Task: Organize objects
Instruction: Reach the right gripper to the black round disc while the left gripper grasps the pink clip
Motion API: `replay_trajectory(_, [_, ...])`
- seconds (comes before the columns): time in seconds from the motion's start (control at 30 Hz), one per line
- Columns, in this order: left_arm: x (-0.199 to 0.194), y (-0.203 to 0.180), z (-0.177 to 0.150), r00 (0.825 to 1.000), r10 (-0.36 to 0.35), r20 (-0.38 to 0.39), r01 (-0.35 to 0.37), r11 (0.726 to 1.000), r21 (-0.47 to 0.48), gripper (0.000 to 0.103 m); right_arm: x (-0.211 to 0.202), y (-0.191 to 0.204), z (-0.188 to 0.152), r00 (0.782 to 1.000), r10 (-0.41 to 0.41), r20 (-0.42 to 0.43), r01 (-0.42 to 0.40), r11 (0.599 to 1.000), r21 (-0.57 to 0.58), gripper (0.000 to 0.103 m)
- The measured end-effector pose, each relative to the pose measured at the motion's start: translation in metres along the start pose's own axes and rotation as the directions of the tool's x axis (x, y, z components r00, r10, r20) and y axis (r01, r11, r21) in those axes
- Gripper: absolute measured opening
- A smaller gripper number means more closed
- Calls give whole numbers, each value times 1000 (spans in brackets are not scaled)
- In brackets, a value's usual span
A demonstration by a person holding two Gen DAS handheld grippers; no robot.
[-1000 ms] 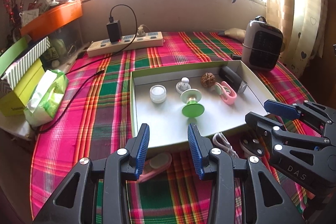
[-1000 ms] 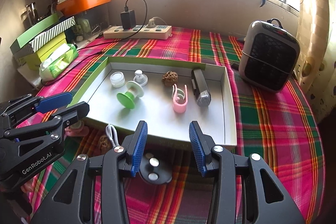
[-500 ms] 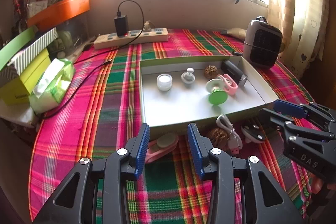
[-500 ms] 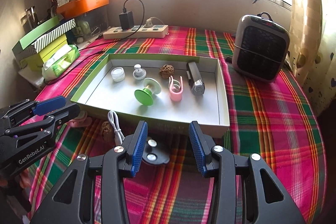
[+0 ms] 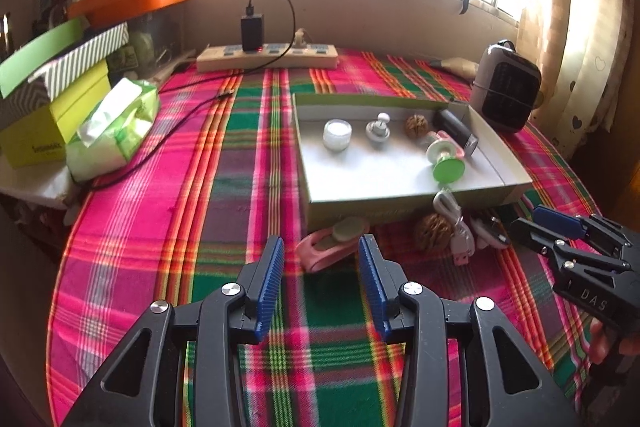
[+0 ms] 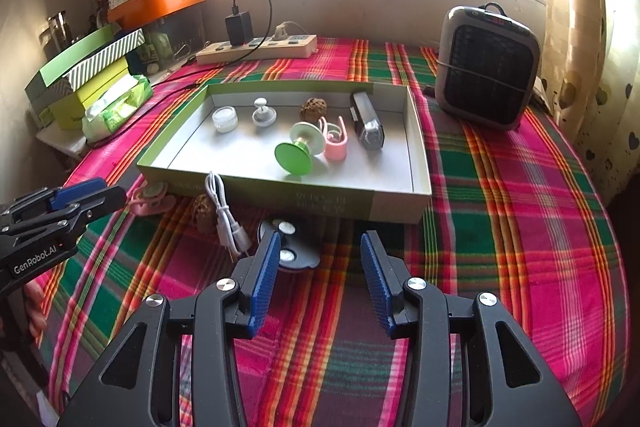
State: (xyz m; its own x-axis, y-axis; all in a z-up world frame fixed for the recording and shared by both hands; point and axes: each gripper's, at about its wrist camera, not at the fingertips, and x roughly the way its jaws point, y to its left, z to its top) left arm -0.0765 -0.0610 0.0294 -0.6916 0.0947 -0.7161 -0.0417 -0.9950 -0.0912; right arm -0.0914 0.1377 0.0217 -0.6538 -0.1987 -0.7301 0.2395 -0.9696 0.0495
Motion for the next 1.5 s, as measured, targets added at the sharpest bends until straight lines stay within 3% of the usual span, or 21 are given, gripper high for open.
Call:
replay_trajectory(0.3, [6, 11, -11, 999, -7, -35, 6, 1000, -26, 40, 8, 8, -5, 999, 27, -23, -28, 999, -22, 49])
replay_trajectory(0.57, [12, 12, -11, 997, -62, -56, 60, 997, -40, 40, 17, 15, -6, 998, 32, -45, -34, 998, -48, 50])
replay_trajectory(1.3, [28, 5, -3, 997, -33, -68, 34, 999, 20, 43, 33, 19, -3, 997, -15, -79, 8, 996, -87, 51])
replay_trajectory(1.5, [32, 2, 0, 998, -21, -65, 24, 998, 52, 43, 35, 20, 0, 997, -33, -74, 25, 994, -105, 57])
